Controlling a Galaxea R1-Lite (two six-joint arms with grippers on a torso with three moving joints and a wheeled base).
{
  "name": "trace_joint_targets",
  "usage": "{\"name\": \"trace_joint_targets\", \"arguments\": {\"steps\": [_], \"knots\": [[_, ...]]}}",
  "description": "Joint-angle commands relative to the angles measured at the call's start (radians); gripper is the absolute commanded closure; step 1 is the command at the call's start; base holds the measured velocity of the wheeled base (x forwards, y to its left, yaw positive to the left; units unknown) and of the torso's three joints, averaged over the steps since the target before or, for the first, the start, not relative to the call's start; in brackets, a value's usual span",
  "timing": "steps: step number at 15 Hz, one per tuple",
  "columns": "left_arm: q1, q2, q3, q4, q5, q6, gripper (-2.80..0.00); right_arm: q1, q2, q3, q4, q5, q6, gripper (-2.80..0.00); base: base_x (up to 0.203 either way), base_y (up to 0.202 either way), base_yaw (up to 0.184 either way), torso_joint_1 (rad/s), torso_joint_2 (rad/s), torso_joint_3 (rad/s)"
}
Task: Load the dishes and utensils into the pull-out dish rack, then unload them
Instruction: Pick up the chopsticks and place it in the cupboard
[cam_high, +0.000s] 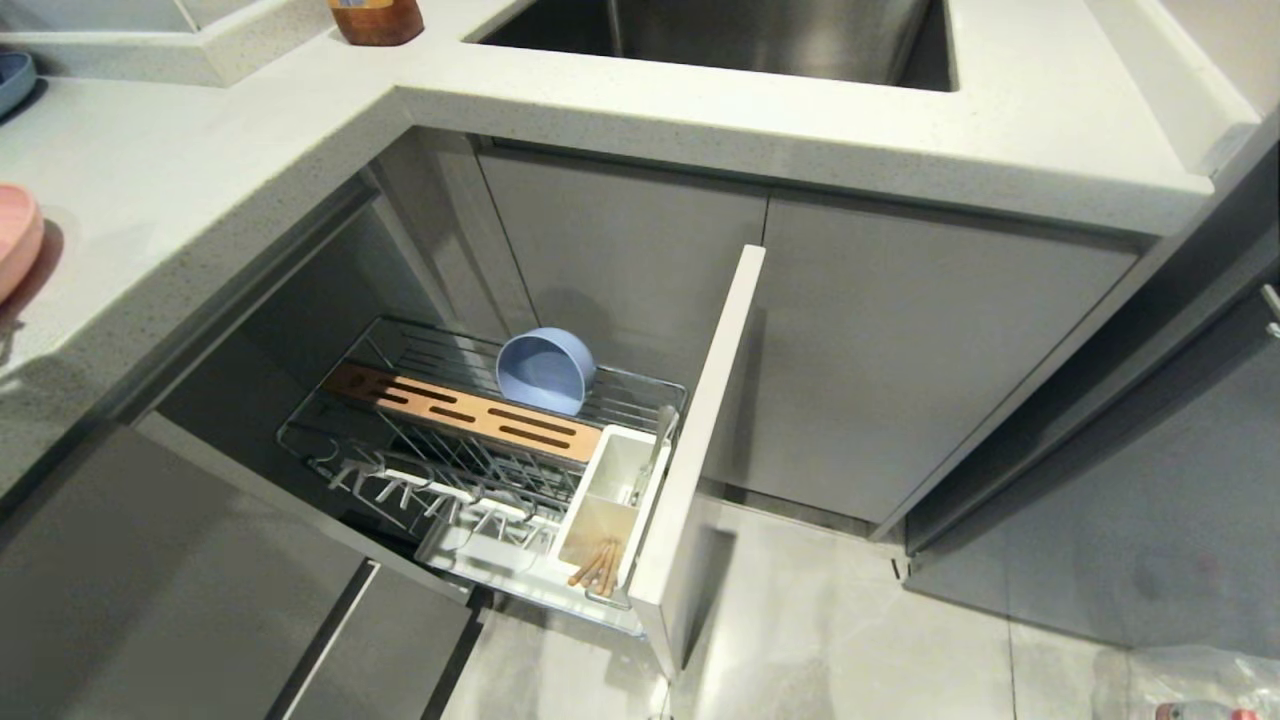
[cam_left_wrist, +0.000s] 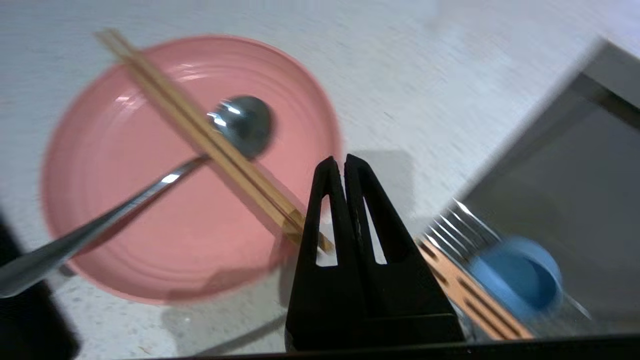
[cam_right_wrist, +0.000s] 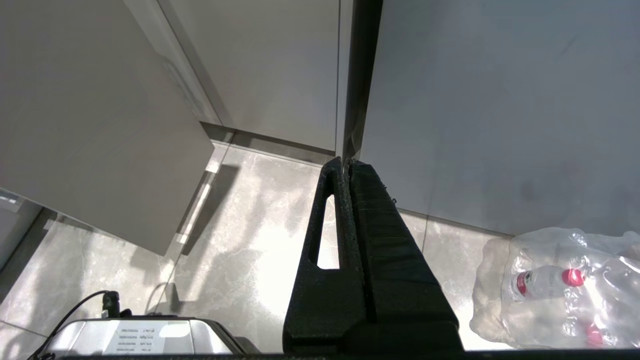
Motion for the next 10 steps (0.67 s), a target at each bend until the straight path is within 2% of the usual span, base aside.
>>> {"name": "trace_joint_targets", "arguments": {"steps": [1,3,5,7,9,10], "knots": [[0.046,0.075,-0.030,0.003,0.047,-0.032,0.00,0.000,0.002,0.000,0.001,0.000,0.000,0.00,0.000,0.000,0.000,0.000,0.00,0.000],[0.173,0.129,-0.058,0.006,0.067,-0.102,0.00,0.000,0.002,0.000,0.000,0.000,0.000,0.00,0.000,0.000,0.000,0.000,0.00,0.000],[0.294,0.171,-0.067,0.019,0.059,-0.163,0.00,0.000,0.002,0.000,0.000,0.000,0.000,0.00,0.000,0.000,0.000,0.000,0.00,0.000],[0.333,0.188,-0.073,0.083,-0.003,-0.236,0.00,0.000,0.002,0.000,0.000,0.000,0.000,0.00,0.000,0.000,0.000,0.000,0.00,0.000],[0.332,0.185,-0.069,0.086,-0.015,-0.244,0.00,0.000,0.000,0.000,0.000,0.000,0.000,0.00,0.000,0.000,0.000,0.000,0.00,0.000],[0.332,0.185,-0.071,0.084,-0.015,-0.245,-2.80,0.000,0.002,0.000,0.000,0.000,0.000,0.00,0.000,0.000,0.000,0.000,0.00,0.000]]}}
